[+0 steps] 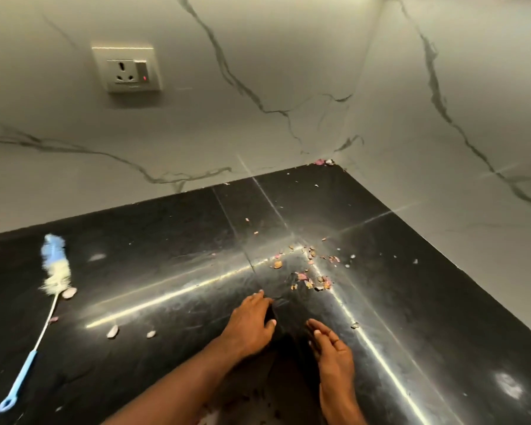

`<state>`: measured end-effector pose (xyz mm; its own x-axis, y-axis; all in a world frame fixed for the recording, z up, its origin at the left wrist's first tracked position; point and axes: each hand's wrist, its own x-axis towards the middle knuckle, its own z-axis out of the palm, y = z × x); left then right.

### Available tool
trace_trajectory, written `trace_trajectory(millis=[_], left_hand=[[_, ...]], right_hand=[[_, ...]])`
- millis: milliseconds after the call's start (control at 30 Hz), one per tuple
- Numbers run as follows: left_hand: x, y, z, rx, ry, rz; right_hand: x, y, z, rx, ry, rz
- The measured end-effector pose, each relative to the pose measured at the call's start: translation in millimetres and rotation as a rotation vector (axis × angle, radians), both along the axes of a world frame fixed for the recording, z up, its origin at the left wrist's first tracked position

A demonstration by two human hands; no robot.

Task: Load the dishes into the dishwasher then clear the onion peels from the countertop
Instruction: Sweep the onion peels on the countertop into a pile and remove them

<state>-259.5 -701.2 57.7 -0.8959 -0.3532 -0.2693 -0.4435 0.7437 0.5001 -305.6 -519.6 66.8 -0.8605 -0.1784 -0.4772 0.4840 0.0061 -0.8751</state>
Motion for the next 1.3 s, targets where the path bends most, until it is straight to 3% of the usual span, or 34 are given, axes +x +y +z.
trace_trajectory(millis=[133, 267, 367, 433, 700, 867, 933, 1067, 1133, 1233, 1300], left_hand=[[-21.3, -16.9, 2.9, -0.281, -0.195, -0.179], [-32.5, -31.6, 8.8, -0.301, -0.348, -0.192], [-35.3, -40.6, 10.0, -0.331, -0.398, -0.253], [-38.6, -49.6, 14.8, -0.365, -0.41, -0.314], [-60.9, -69.1, 39.4, -0.444, -0.499, -0.525], [-76.7, -75.4, 47.9, -0.497, -0.461, -0.594], [-83.7, -77.8, 53.1, -0.488, -0.458, -0.595], [-100.2, -83.9, 61.7, -0.457, -0.376, -0.562], [-104.9, -85.2, 63.2, -0.465, -0.344, -0.564], [-110.4, -87.2, 65.1, -0.457, -0.372, -0.562], [-113.9, -88.8, 68.5, -0.439, -0.398, -0.554]], right_hand=[[1.0, -1.4, -9.6, 0.302, 0.269, 0.184], [-1.0, -17.1, -24.5, 0.683, 0.599, 0.548], [-10.8, -33.6, -31.1, 0.975, 0.648, 0.771], [-13.8, -43.6, -33.8, 1.065, 0.676, 0.817], [-50.2, -58.9, -48.9, 1.135, 0.735, 0.787], [-120.8, -75.6, -46.3, 1.156, 0.755, 0.823], [-148.1, -82.9, -37.4, 1.049, 0.741, 0.799], [-182.0, -72.4, -20.2, 0.688, 0.904, 0.34], [-202.1, -57.3, -23.1, 0.764, 0.886, 0.255], [-232.1, -40.0, -37.1, 1.01, 0.647, 0.324], [-242.5, -42.4, -46.2, 1.115, 0.603, 0.381]])
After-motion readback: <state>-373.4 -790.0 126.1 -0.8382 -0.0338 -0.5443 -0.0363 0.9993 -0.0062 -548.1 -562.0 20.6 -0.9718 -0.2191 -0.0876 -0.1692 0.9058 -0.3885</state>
